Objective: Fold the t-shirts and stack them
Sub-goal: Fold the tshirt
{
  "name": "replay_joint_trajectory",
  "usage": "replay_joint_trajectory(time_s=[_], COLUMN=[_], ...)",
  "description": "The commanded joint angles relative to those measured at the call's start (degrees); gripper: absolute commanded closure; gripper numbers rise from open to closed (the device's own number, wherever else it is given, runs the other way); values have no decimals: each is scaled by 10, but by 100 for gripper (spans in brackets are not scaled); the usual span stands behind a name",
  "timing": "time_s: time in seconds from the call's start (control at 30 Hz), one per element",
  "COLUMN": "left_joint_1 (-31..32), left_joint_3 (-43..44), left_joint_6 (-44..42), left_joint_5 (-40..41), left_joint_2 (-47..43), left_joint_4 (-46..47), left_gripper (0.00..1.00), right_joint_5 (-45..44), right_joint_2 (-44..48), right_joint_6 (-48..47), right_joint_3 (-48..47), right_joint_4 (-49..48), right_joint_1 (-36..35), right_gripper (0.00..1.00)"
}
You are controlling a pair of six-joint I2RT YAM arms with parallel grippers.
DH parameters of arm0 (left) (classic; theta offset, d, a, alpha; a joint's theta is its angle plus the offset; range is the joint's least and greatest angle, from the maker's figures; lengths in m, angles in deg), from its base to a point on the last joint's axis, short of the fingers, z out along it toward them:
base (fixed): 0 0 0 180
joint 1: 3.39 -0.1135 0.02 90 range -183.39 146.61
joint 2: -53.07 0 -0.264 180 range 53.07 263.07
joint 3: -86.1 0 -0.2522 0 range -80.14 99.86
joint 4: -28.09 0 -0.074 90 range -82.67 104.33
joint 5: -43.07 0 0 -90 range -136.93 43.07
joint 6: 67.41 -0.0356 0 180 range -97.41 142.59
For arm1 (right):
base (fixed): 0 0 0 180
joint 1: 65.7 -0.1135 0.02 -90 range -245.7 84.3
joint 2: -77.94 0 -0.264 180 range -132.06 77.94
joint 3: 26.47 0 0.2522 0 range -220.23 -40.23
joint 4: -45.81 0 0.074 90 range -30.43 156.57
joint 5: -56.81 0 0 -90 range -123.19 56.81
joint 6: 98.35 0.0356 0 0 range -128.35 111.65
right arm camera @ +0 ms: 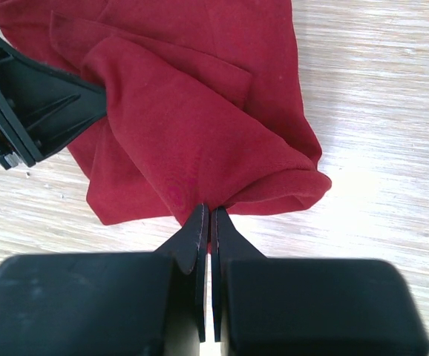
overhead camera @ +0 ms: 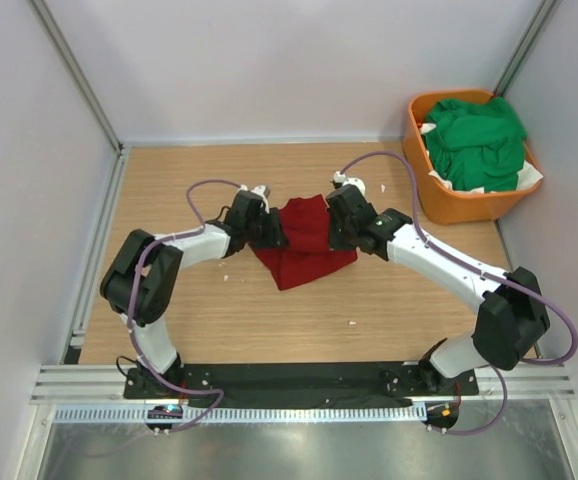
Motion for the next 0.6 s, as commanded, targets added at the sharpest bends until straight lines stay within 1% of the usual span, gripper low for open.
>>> replay_joint_trajectory(time_s=[0.0, 0.07, 0.1, 0.17, 0.2, 0.27, 0.3, 0.33, 0.37, 0.5, 0.53, 0.57], left_joint_1=[-7, -10, -10, -10, -10, -11, -12, -12, -12, -12, -12, -12], left_joint_3=[-7, -7, -3, 1, 4, 14, 20, 24, 26, 55, 60, 61], left_joint_6=[0, -2, -2, -5, -6, -8, -9, -10, -11, -2, 4, 7], left_joint_5=[-38, -47, -49, -56, -58, -62, -60, -60, -59, -31, -25, -23], left_joint_2=[6, 10, 16, 24, 29, 41, 44, 47, 46, 9, -4, -39], left_joint_4=[77, 88, 91, 94, 94, 93, 85, 80, 74, -14, -65, -84], left_gripper=[56, 58, 62, 67, 74, 83, 96, 100, 100, 100, 100, 100], right_joint_5=[3, 3, 3, 3, 4, 3, 4, 3, 2, -6, -12, -14], right_joint_2=[19, 18, 17, 16, 14, 12, 12, 11, 11, 20, 24, 34], right_joint_6=[-12, -12, -14, -15, -15, -17, -17, -19, -19, -24, -25, -26], right_joint_3=[-2, -2, -2, 0, 0, 0, 0, 0, 0, -4, -8, -10], right_joint_4=[-11, -11, -10, -10, -11, -12, -12, -11, -10, 0, 8, 12], right_joint_1=[2, 2, 2, 2, 3, 4, 4, 5, 6, 9, 10, 11], right_gripper=[99, 99, 99, 99, 99, 99, 99, 99, 99, 99, 99, 99])
